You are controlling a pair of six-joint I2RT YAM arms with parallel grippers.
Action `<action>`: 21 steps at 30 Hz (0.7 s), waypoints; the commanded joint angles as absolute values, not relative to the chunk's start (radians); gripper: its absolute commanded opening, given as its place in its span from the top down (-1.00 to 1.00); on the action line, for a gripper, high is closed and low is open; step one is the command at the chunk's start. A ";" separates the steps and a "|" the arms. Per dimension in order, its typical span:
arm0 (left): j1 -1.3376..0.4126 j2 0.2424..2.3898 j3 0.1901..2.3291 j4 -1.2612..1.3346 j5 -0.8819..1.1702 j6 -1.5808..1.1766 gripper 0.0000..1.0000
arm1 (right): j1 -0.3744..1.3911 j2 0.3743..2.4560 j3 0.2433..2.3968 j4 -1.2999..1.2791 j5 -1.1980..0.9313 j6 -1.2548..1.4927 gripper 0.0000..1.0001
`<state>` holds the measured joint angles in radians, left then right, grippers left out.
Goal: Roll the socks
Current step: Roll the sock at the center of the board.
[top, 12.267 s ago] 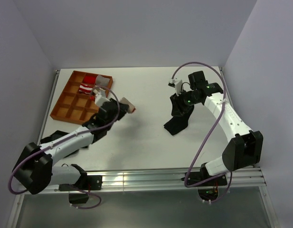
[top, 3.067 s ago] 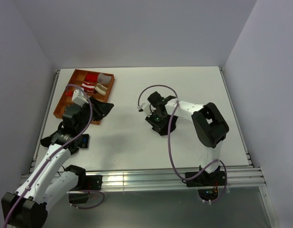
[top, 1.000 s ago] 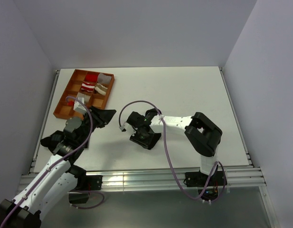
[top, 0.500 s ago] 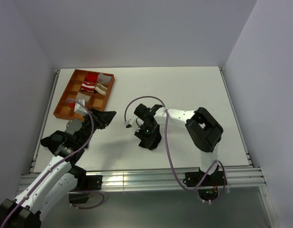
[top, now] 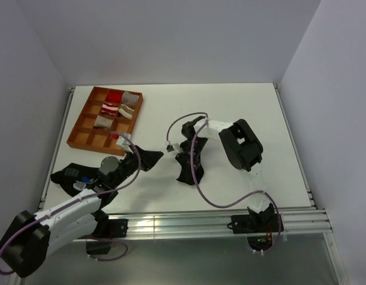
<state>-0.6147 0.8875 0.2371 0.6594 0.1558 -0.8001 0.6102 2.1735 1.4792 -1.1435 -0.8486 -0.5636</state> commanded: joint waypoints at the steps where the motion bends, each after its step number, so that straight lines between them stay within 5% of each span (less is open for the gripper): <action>1: -0.663 0.987 0.222 0.894 0.213 -0.707 0.53 | 0.578 2.213 1.549 -1.302 -0.957 -0.629 0.67; 10: -0.707 1.311 0.265 1.061 0.336 -0.629 0.53 | 0.543 2.264 1.571 -1.385 -0.996 -0.713 0.67; 21: -0.715 1.610 0.377 1.164 0.529 -0.597 0.26 | 0.537 2.264 1.557 -1.382 -0.988 -0.715 0.68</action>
